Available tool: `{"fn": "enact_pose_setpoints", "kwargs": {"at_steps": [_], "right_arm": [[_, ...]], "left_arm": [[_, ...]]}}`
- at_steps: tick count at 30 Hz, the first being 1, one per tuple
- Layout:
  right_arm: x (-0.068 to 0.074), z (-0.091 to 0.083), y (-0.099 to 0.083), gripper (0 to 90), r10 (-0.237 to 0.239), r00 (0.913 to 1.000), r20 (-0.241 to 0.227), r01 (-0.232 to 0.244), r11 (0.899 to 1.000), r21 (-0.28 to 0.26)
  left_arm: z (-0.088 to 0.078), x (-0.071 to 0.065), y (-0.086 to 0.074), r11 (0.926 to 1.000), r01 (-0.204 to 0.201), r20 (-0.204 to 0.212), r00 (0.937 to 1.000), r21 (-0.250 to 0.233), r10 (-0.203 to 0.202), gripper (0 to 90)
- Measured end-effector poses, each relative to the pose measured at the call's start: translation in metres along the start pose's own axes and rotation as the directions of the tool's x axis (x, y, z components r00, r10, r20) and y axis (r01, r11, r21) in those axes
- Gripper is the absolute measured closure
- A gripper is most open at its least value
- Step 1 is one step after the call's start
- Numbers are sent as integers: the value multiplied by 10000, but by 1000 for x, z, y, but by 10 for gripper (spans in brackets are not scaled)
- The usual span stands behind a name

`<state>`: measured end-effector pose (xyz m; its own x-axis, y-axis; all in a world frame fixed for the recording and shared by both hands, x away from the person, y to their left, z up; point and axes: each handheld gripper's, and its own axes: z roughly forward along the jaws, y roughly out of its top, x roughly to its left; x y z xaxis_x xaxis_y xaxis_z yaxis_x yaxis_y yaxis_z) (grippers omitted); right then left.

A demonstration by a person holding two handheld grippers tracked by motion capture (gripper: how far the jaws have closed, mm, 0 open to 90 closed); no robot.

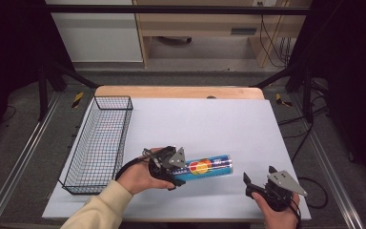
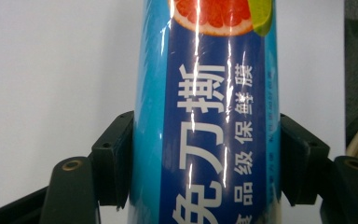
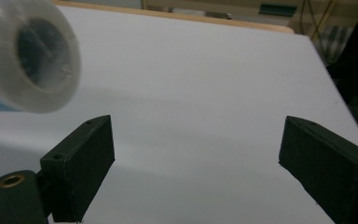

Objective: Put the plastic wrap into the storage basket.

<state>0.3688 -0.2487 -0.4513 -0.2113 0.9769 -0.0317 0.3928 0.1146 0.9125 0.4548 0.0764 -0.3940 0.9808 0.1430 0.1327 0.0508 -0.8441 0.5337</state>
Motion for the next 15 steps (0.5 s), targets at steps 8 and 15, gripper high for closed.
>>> {"fn": "enact_pose_setpoints", "kwargs": {"at_steps": [8,15], "right_arm": [[-10,30,17,110,-103,9996,262,99,9998,147],[-6,15,13,104,-187,9998,-39,187,9998,-9]], "left_arm": [[-27,-12,7,9993,368,-490,9981,-85,-372,318],[-50,-19,4,9959,812,-817,9931,-406,-843,319]]}}
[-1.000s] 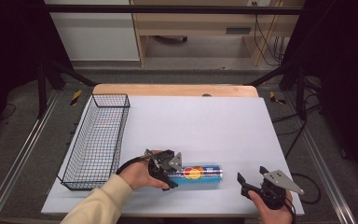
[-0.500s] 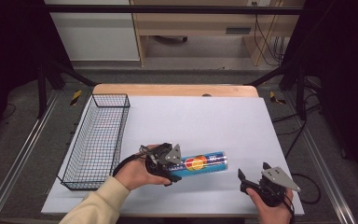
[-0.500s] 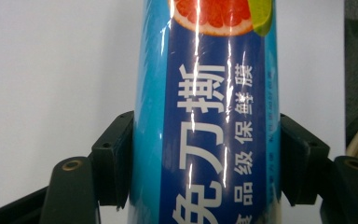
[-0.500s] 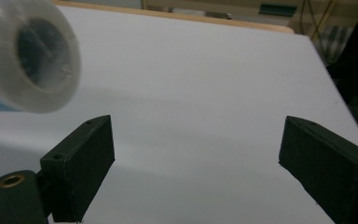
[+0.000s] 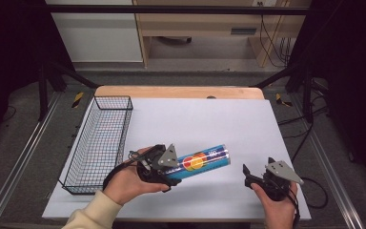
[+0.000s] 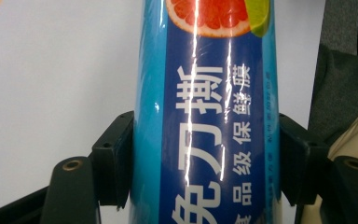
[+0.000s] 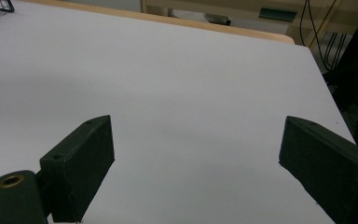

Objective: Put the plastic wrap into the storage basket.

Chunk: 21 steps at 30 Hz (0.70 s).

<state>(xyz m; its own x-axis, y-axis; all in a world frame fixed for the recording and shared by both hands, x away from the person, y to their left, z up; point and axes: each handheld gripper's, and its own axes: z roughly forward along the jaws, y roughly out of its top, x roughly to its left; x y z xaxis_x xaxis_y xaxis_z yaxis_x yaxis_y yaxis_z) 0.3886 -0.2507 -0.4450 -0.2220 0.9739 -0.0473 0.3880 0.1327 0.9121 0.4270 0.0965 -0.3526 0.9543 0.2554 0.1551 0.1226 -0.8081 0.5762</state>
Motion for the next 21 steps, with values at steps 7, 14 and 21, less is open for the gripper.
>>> {"fn": "enact_pose_setpoints", "kwargs": {"at_steps": [7,14,21], "right_arm": [[-1,-7,-2,107,131,9999,81,-131,9999,-16],[1,-6,-3,106,33,9998,198,-34,10000,64],[1,-6,-3,108,45,9997,220,-47,10000,74]], "left_arm": [[-26,-4,-2,9998,141,-929,9956,-145,-154,319],[-55,-12,-7,9966,818,-1637,9831,-99,-823,320],[-67,-7,-18,9897,1423,-2020,9690,-153,-1425,320]]}}
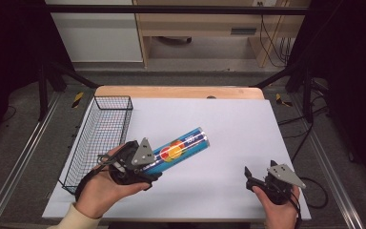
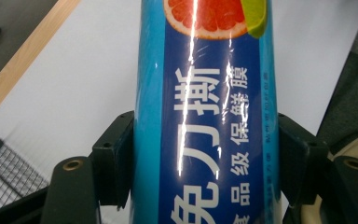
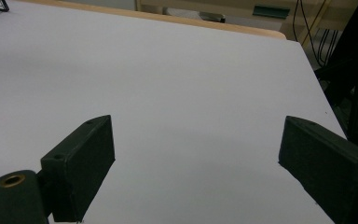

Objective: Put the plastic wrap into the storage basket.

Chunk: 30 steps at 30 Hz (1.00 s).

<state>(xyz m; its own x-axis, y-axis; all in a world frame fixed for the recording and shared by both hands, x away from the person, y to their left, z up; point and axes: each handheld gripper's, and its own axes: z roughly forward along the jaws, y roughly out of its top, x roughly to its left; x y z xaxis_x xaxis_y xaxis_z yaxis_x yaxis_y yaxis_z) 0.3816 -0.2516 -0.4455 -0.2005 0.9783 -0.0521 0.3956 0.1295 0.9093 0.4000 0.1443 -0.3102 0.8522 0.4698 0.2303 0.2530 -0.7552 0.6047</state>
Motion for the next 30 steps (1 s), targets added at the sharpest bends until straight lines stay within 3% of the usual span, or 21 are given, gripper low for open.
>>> {"fn": "enact_pose_setpoints", "kwargs": {"at_steps": [6,9,10,13,15,16,21,30], "right_arm": [[-1,-1,0,109,7,10000,84,-7,10000,-8],[0,-1,0,111,26,10000,79,-25,10000,-17],[0,-1,0,111,26,10000,79,-25,10000,-17],[0,-1,0,111,14,10000,90,-14,10000,5],[-1,-1,0,111,45,9999,103,-45,10000,9],[-1,-1,0,111,45,9999,103,-45,10000,9],[-2,-1,0,111,113,9999,115,-113,9999,0],[-2,-1,0,114,141,9998,113,-142,9999,9]], "left_arm": [[-10,13,-11,9971,720,-501,9962,261,-706,320],[-18,21,-20,9898,1402,-842,9869,248,-1377,320],[-18,21,-20,9898,1402,-842,9869,248,-1377,321],[-22,27,-27,9821,1862,-1056,9775,267,-1825,321],[-23,31,-32,9765,2080,-1404,9700,562,-1985,321],[-23,31,-32,9765,2080,-1404,9700,562,-1985,321],[-23,39,-39,9661,2431,-1831,9572,873,-2243,321],[-26,48,-46,9571,2672,-2241,9452,1123,-2375,321]]}}
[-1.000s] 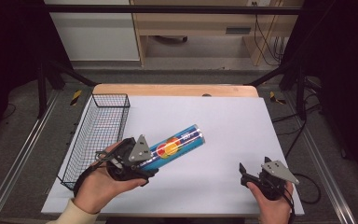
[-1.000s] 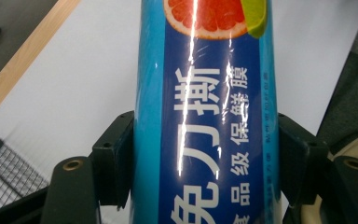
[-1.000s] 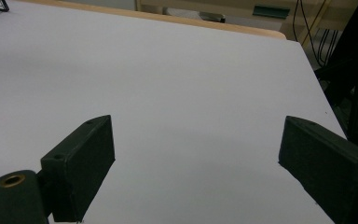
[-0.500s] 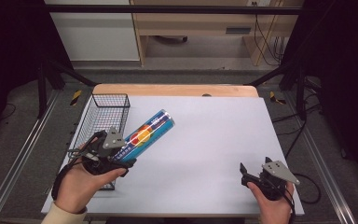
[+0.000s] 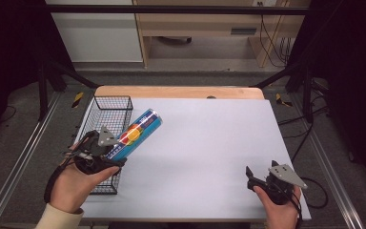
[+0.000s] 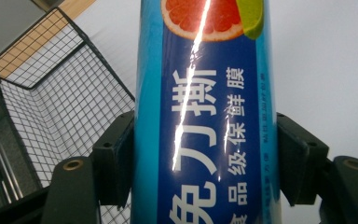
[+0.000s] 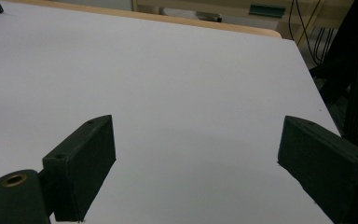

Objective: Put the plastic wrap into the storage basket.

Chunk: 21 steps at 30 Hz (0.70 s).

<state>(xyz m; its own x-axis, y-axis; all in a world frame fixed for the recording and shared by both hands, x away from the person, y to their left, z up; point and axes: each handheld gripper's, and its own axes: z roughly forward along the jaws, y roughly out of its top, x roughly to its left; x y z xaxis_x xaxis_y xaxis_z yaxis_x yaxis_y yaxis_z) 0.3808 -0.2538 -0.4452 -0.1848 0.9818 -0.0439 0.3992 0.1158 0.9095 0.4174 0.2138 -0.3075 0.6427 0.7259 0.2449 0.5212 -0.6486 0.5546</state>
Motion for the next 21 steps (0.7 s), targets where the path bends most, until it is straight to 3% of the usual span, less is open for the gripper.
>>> {"fn": "enact_pose_setpoints", "kwargs": {"at_steps": [4,13,21], "right_arm": [[0,0,0,114,-12,10000,11,12,10000,-1],[0,1,0,114,-33,10000,3,33,10000,28],[0,1,-1,119,-33,10000,-4,33,10000,42]], "left_arm": [[1,2,0,9996,-155,-153,9998,219,158,321],[2,7,-4,9991,-63,-185,9998,423,70,321],[2,11,-8,9980,-21,-481,9988,633,51,321]]}}
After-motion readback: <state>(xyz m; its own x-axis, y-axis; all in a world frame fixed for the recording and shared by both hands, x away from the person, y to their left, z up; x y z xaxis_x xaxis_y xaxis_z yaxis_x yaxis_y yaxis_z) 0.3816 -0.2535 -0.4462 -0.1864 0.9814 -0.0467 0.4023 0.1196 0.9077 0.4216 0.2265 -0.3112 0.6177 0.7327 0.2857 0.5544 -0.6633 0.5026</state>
